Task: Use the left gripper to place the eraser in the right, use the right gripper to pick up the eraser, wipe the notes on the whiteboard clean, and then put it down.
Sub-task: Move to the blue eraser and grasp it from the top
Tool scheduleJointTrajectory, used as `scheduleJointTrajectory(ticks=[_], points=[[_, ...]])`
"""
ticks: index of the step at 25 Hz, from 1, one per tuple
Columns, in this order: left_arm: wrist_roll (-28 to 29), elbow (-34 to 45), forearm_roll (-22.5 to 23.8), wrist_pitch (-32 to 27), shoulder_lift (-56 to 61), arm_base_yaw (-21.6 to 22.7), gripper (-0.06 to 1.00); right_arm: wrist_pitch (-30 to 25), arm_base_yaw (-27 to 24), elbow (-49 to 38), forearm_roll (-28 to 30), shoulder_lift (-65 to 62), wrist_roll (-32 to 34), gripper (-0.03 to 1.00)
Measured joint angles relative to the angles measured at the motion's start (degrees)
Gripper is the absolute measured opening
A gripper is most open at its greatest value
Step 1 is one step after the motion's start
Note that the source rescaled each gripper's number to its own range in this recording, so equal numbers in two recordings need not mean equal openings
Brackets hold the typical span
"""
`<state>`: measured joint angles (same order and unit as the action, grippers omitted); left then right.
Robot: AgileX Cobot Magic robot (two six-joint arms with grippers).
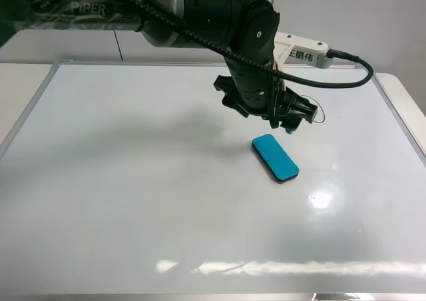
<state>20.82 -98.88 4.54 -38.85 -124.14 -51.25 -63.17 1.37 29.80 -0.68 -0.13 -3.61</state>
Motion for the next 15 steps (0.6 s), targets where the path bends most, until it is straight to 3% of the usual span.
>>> scheduleJointTrajectory(ticks=[2, 3, 8, 12, 15], points=[[-0.1, 0.0, 0.3, -0.1, 0.0, 0.0, 0.96, 0.0, 0.0, 0.0, 0.0, 0.0, 0.0, 0.73], [-0.2, 0.0, 0.4, -0.1, 0.0, 0.0, 0.98, 0.0, 0.0, 0.0, 0.0, 0.0, 0.0, 0.73], [-2.2, 0.0, 0.5, -0.8, 0.1, 0.0, 0.99, 0.0, 0.0, 0.0, 0.0, 0.0, 0.0, 0.73], [-8.4, 0.0, 2.5, -4.2, 2.7, 0.0, 0.99, 0.0, 0.0, 0.0, 0.0, 0.0, 0.0, 0.73], [-9.6, 0.0, 3.4, -5.7, 5.6, 0.8, 1.0, 0.0, 0.0, 0.0, 0.0, 0.0, 0.0, 0.73]])
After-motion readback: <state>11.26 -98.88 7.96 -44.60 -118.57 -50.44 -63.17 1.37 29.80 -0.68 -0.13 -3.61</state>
